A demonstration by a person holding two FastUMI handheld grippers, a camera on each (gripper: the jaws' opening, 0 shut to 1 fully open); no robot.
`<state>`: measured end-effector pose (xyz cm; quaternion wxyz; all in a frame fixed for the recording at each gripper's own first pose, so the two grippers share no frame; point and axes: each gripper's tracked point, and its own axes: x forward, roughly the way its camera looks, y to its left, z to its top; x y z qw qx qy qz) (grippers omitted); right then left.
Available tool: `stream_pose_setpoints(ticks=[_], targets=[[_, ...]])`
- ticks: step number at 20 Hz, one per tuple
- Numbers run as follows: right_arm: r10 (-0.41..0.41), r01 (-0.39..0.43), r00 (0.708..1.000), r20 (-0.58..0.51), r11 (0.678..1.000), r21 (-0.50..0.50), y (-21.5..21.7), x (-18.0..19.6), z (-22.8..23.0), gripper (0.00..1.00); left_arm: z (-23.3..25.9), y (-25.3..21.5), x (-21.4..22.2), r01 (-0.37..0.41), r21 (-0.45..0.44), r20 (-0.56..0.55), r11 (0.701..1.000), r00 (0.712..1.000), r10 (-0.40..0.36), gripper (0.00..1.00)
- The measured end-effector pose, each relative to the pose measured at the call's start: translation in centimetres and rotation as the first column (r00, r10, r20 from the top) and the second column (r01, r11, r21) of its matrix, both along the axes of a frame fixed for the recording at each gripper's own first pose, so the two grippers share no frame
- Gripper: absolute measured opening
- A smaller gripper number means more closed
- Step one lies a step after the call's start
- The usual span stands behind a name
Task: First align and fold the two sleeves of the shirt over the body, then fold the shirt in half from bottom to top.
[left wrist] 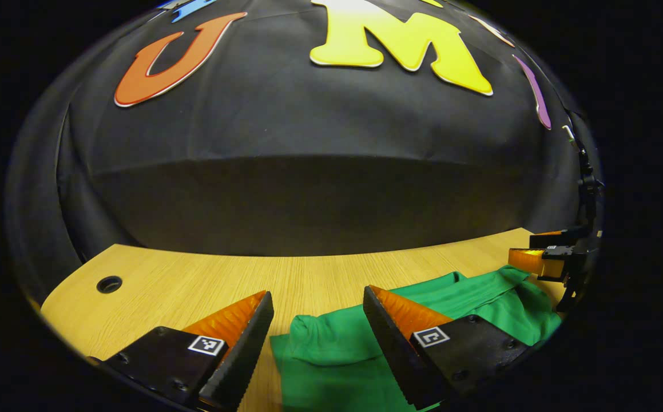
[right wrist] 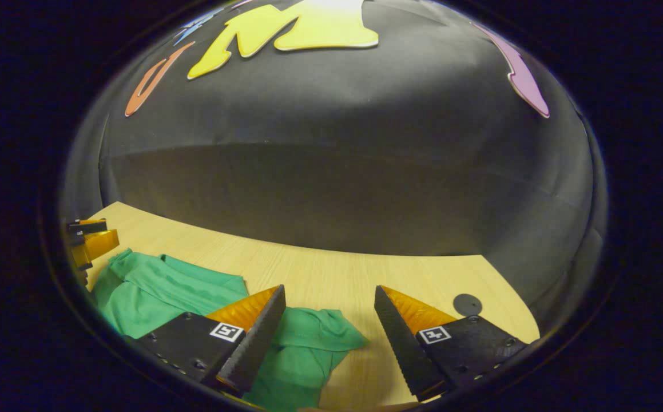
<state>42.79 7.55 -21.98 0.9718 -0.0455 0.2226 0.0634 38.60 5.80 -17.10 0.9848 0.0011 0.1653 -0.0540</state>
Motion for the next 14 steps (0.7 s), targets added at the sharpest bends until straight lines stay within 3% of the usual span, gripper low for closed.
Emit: stream_pose_setpoints(ticks=[3, 6, 11, 14], targets=[[0.019, -0.020, 0.999, 0.042, 1.000, 0.014, 0.2, -3.0, 3.4, 0.96, 1.4, 0.8, -2.8, -0.031, -0.038, -0.012, 0.999, 0.999, 0.030, 1.00], [0.052, -0.053, 0.995, 0.091, 0.999, 0.012, 0.4, -7.9, 7.6, 0.96, 5.3, 2.3, -6.7, -0.065, 0.002, 0.063, 0.998, 0.996, 0.065, 1.00], [0.047, -0.065, 0.981, 0.188, 0.994, 0.089, 0.3, -17.1, 14.2, 0.95, 13.3, 1.7, -15.9, -0.057, 0.010, 0.197, 0.998, 0.979, 0.054, 1.00], [0.052, -0.076, 0.971, 0.231, 0.993, 0.095, 0.0, -23.0, 16.5, 0.95, 14.7, 1.7, -21.8, -0.061, 0.045, 0.198, 0.997, 0.979, 0.051, 1.00]])
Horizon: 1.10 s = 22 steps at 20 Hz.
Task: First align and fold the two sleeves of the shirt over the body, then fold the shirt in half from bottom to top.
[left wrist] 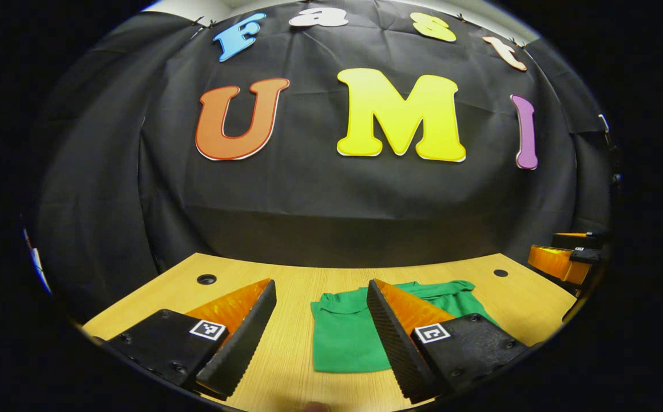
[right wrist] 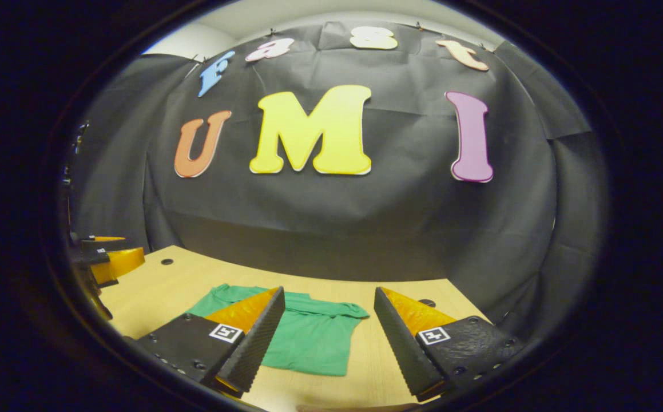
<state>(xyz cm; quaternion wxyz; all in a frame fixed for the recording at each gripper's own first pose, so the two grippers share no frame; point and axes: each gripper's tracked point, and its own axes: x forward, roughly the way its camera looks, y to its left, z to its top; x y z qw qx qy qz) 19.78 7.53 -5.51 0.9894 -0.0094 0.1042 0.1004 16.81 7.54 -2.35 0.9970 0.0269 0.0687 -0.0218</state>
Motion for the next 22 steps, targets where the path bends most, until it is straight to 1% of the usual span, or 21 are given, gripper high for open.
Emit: stream_pose_setpoints(ticks=[3, 4, 7, 8, 9, 11, 12, 13, 14, 16, 18, 20, 22], targets=[[-0.009, 0.009, 0.998, 0.065, 1.000, -0.005, -1.0, -6.0, 1.2, 0.95, 0.7, 0.3, -5.3, -0.008, 0.000, 0.006, 1.000, 1.000, 0.008, 1.00], [-0.018, 0.018, 0.996, 0.084, 1.000, 0.003, -1.5, -8.0, 1.3, 0.94, 0.7, 0.2, -7.0, -0.006, 0.003, 0.007, 1.000, 1.000, 0.006, 1.00], [-0.038, 0.035, 0.995, 0.097, 0.999, 0.037, -3.0, -13.8, 0.6, 0.95, -0.2, 0.3, -12.2, -0.011, 0.028, -0.006, 1.000, 1.000, 0.011, 1.00], [-0.042, 0.037, 0.995, 0.093, 0.998, 0.051, -3.4, -15.5, 0.5, 0.95, -0.4, 0.1, -14.0, -0.008, 0.021, -0.005, 1.000, 1.000, 0.008, 1.00], [-0.041, 0.036, 0.995, 0.088, 0.998, 0.061, -3.7, -17.2, 0.3, 0.97, -0.6, -0.1, -15.5, -0.006, 0.008, -0.011, 1.000, 1.000, 0.006, 1.00], [-0.049, 0.045, 0.993, 0.109, 0.998, 0.038, -4.9, -19.9, 0.6, 0.97, -1.1, -0.4, -18.8, 0.004, -0.015, -0.017, 1.000, 1.000, -0.004, 1.00], [-0.063, 0.061, 0.992, 0.112, 0.998, 0.020, -5.6, -21.4, 0.7, 0.94, -1.3, -0.6, -20.4, 0.005, -0.024, -0.017, 1.000, 1.000, -0.005, 1.00], [-0.063, 0.063, 0.992, 0.109, 0.998, 0.012, -5.8, -22.8, 0.4, 0.97, -1.4, -0.7, -21.6, 0.004, -0.033, -0.011, 0.999, 1.000, -0.004, 1.00], [-0.053, 0.052, 0.993, 0.110, 0.999, 0.010, -5.5, -24.3, 0.3, 0.97, -1.5, -1.1, -22.9, 0.013, -0.036, -0.005, 0.999, 1.000, -0.013, 1.00], [-0.057, 0.058, 0.992, 0.111, 0.998, -0.005, -5.7, -26.7, -0.1, 0.97, -2.1, -2.1, -24.8, 0.036, -0.020, -0.004, 0.999, 0.999, -0.036, 1.00], [-0.050, 0.054, 0.993, 0.106, 0.998, -0.039, -5.6, -28.5, -1.1, 0.97, -2.6, -2.8, -26.4, 0.052, -0.041, -0.005, 0.998, 0.999, -0.052, 1.00], [-0.046, 0.051, 0.994, 0.101, 0.997, -0.051, -5.6, -29.5, -1.6, 0.97, -3.0, -3.6, -27.3, 0.075, -0.066, 0.005, 0.995, 0.997, -0.075, 1.00], [-0.044, 0.048, 0.995, 0.095, 0.998, -0.039, -5.4, -29.9, -1.8, 0.95, -3.5, -3.6, -27.0, 0.069, -0.055, 0.004, 0.996, 0.998, -0.069, 1.00]])
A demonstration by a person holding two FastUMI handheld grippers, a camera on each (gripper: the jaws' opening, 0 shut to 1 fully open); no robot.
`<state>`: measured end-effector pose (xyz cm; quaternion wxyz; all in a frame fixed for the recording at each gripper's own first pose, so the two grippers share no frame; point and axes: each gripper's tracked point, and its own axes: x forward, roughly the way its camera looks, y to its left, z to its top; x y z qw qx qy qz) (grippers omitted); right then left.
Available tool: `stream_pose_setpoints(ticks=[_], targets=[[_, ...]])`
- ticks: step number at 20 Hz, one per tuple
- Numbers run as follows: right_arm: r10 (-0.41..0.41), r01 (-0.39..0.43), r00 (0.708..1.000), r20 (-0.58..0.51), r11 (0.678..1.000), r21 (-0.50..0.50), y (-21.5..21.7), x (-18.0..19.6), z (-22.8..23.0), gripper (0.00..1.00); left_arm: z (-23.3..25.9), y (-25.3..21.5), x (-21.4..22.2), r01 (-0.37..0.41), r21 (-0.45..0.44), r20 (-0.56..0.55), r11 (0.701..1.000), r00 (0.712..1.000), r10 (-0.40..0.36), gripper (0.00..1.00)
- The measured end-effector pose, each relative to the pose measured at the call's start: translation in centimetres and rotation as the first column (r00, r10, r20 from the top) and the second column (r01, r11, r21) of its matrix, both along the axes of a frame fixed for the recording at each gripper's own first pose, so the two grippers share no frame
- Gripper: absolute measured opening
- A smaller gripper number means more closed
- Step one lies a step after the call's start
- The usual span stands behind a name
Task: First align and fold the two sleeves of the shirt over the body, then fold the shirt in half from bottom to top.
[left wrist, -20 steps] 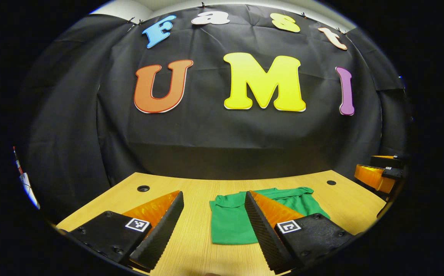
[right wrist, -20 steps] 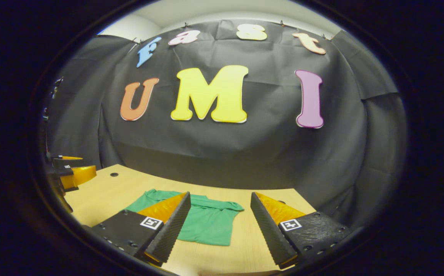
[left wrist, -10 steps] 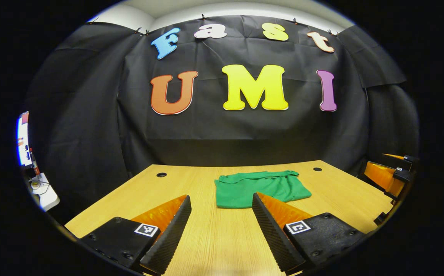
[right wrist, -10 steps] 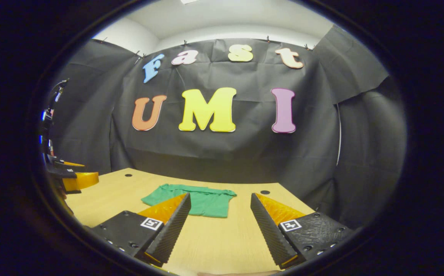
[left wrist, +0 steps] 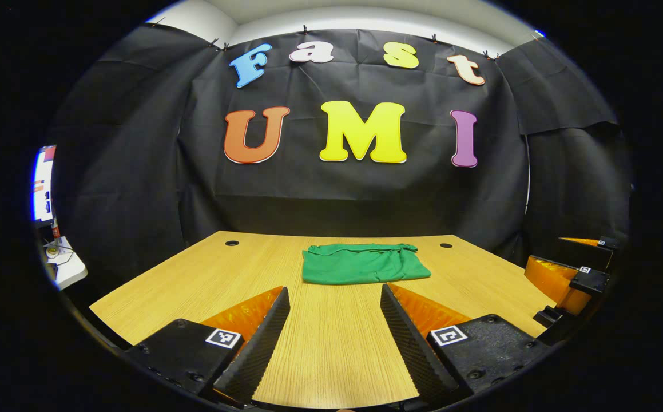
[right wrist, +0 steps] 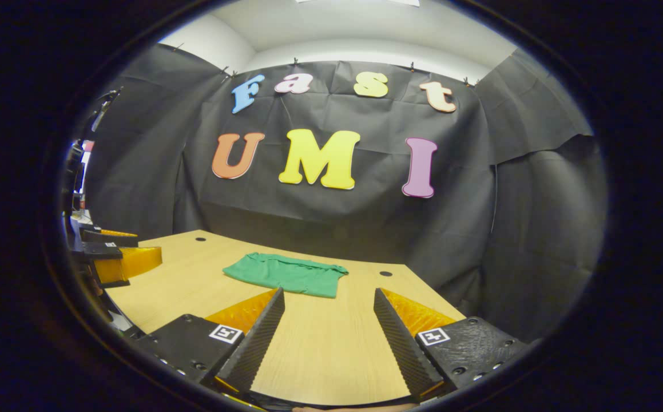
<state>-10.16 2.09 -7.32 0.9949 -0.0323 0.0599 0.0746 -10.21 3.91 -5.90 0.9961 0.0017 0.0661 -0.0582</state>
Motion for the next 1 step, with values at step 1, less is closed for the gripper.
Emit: stream_pose_setpoints(ticks=[1], targets=[[0.003, -0.003, 1.000, -0.001, 1.000, 0.011, 0.10, 0.12, 0.03, 0.95, -0.38, 0.30, 0.21, -0.009, 0.009, -0.008, 1.000, 1.000, 0.009, 1.00]])
